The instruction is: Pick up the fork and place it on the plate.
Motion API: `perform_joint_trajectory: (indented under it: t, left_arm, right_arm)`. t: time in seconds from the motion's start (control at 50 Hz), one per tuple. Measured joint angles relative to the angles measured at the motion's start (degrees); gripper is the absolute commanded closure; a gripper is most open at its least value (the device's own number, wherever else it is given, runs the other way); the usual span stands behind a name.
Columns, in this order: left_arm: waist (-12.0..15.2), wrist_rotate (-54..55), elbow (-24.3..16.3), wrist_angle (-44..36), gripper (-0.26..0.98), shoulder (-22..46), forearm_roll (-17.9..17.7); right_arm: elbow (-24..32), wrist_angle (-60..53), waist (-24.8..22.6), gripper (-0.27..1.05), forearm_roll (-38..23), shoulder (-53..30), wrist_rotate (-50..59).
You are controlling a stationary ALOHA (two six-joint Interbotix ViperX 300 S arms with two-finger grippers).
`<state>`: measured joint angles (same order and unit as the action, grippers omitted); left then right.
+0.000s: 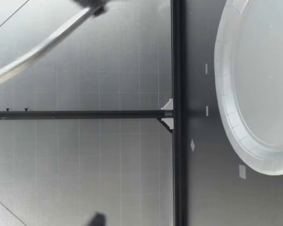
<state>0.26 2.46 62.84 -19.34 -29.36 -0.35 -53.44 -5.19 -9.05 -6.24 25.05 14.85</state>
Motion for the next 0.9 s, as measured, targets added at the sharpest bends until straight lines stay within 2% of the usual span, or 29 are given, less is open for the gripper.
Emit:
perform_joint_trajectory:
  t: [0.06, 0.14, 0.18, 0.36, 0.48, 0.52, 0.54, 0.56, 0.58, 0.6, 0.62, 0.64, 0.66, 0.68, 0.7, 0.72, 0.74, 0.76, 0.78, 0.8, 0.82, 0.84, 0.86, 0.88, 0.9]
  left_arm:
    - [0.00, -1.49, -1.49, -1.49, 0.69, 1.41, 0.00]
    - [0.00, -3.25, -3.52, -4.83, 0.69, 3.43, 0.00]
    - [0.00, -3.25, -3.52, -4.83, 0.69, 3.43, 0.00]
    - [0.00, -3.87, -3.87, -14.24, 0.69, 3.43, 0.09]
    - [-0.09, -5.01, -3.87, -14.06, 0.69, 3.34, 0.09]
    - [-0.09, -5.80, -3.96, -11.95, 0.69, 3.34, 0.18]
    - [-0.09, -5.80, -3.96, -11.95, 0.69, 3.34, 0.18]
    - [-0.09, -6.94, -4.48, -8.35, 0.69, 3.25, 0.18]
    - [-0.09, -6.94, -4.48, -8.35, 0.69, 3.25, 0.18]
    - [-0.09, -8.79, -5.10, -3.60, 0.69, 3.16, 0.18]
    - [-0.09, -8.79, -5.10, -3.60, 0.69, 3.16, 0.18]
    - [0.00, -11.60, -6.06, 1.49, 0.69, 2.99, 0.18]
    - [0.00, -11.60, -6.06, 1.49, 0.69, 2.99, 0.18]
    - [0.00, -14.50, -6.94, 6.33, 0.69, 2.81, 0.18]
    - [0.00, -14.50, -6.94, 6.33, 0.69, 2.81, 0.18]
    - [0.00, -14.50, -6.94, 6.33, 0.69, 2.81, 0.18]
    - [-0.09, -18.54, -8.17, 11.78, 0.69, 2.72, 0.18]
    - [-0.09, -18.54, -8.17, 11.78, 0.69, 2.72, 0.18]
    - [0.00, -24.08, -9.49, 17.05, 0.69, 2.46, 0.35]
    - [0.00, -24.08, -9.49, 17.05, 0.69, 2.46, 0.35]
    - [0.00, -24.08, -9.49, 17.05, 0.68, 2.46, 0.35]
    - [-0.09, -28.13, -10.46, 20.57, 0.68, 2.11, 0.44]
    - [-0.09, -28.13, -10.46, 20.57, 0.68, 2.11, 0.44]
    - [0.00, -34.37, -11.60, 24.52, 0.69, 1.49, 1.76]
    - [0.00, -34.37, -11.60, 24.52, 0.68, 1.49, 1.76]
  right_arm:
    - [-1.49, -6.24, 2.72, 0.74, -0.09, -0.44, -0.44]
    - [-1.41, -8.35, 4.04, 0.74, 0.00, -1.41, -1.41]
    - [-1.41, -8.35, 4.04, 0.74, 0.00, -1.41, -1.41]
    - [-0.35, -12.57, 5.45, 0.74, 0.00, -7.29, -1.93]
    - [0.53, -13.36, 5.45, 0.74, 0.44, -9.05, -1.49]
    - [0.79, -13.62, 5.54, 0.73, 1.67, -9.23, -0.53]
    - [0.97, -14.24, 5.54, 0.73, 4.22, -9.23, 1.67]
    - [0.97, -14.24, 5.54, 0.73, 4.22, -9.23, 1.67]
    - [0.97, -14.24, 5.54, 0.73, 4.22, -9.23, 1.67]
    - [1.14, -15.03, 5.54, 0.73, 7.38, -9.23, 4.92]
    - [1.14, -15.03, 5.54, 0.73, 7.38, -9.23, 4.92]
    - [1.23, -16.08, 5.54, 0.73, 10.99, -9.23, 9.40]
    - [1.23, -16.08, 5.54, 0.73, 10.99, -9.23, 9.40]
    - [1.23, -16.08, 5.54, 0.73, 10.99, -9.23, 9.40]
    - [1.23, -16.88, 5.54, 0.73, 13.89, -9.23, 14.94]
    - [1.23, -16.88, 5.54, 0.73, 13.89, -9.23, 14.94]
    - [1.23, -17.23, 5.62, 0.73, 15.21, -9.14, 22.76]
    - [1.23, -17.23, 5.62, 0.73, 15.21, -9.14, 22.76]
    - [1.23, -17.23, 5.62, 0.73, 15.21, -9.14, 22.76]
    - [1.23, -17.49, 5.62, 0.73, 15.73, -9.14, 28.92]
    - [1.23, -17.49, 5.62, 0.73, 15.73, -9.14, 28.92]
    - [1.14, -17.67, 5.62, 0.73, 15.73, -9.14, 36.65]
    - [1.14, -17.67, 5.62, 0.73, 15.73, -9.14, 36.65]
    - [1.14, -17.67, 5.62, 0.73, 15.73, -9.14, 36.65]
    - [0.97, -18.02, 5.62, 0.73, 15.47, -9.14, 43.51]
